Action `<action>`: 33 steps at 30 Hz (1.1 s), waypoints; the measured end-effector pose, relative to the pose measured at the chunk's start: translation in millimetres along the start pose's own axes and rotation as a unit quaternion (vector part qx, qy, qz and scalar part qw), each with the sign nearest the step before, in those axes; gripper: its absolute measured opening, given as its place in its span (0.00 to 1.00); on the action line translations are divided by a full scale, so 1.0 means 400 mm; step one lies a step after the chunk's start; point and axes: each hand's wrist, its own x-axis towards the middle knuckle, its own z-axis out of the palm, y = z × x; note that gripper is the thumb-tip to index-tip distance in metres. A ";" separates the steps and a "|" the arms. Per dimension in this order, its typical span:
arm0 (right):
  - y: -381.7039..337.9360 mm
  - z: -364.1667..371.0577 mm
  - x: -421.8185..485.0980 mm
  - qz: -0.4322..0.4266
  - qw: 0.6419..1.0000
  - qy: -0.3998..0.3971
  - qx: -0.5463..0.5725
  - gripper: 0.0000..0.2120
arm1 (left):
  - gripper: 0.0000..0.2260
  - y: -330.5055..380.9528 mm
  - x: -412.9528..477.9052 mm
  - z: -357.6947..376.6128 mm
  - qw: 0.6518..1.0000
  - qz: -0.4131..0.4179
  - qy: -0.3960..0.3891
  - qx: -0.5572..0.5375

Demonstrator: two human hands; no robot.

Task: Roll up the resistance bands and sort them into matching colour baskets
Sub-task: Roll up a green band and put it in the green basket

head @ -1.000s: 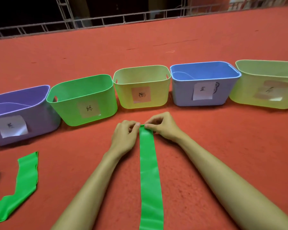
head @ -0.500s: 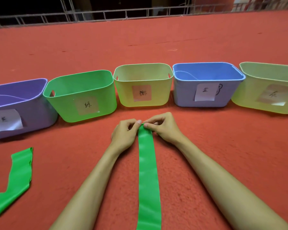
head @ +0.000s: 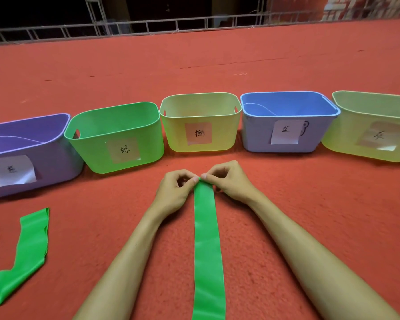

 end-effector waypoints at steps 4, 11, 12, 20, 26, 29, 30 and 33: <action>-0.005 -0.002 -0.003 -0.010 1.000 -0.012 0.020 0.06 | 0.12 0.008 -0.004 -0.002 1.000 -0.003 -0.007 -0.002; -0.020 -0.005 -0.014 -0.012 0.998 -0.029 0.053 0.06 | 0.15 0.008 -0.008 -0.002 1.000 -0.006 -0.027 -0.001; -0.021 -0.006 -0.014 -0.009 0.998 -0.028 0.051 0.05 | 0.14 0.010 -0.009 -0.003 1.000 -0.001 -0.027 -0.009; -0.020 0.008 -0.014 0.005 0.999 -0.009 0.033 0.09 | 0.08 0.028 -0.020 -0.013 0.995 0.019 -0.035 -0.093; -0.023 0.001 -0.021 -0.001 0.998 -0.014 0.066 0.06 | 0.04 0.031 -0.024 -0.014 0.992 -0.006 -0.050 -0.113; -0.026 0.001 -0.023 -0.004 0.996 -0.008 0.090 0.07 | 0.11 0.034 -0.022 -0.015 0.993 -0.013 -0.060 -0.099; -0.027 0.002 -0.024 -0.004 0.996 -0.006 0.094 0.07 | 0.12 0.034 -0.022 -0.014 0.993 -0.011 -0.065 -0.093; -0.030 0.004 -0.027 -0.006 0.996 -0.004 0.091 0.07 | 0.09 0.036 -0.027 -0.016 0.993 0.004 -0.068 -0.100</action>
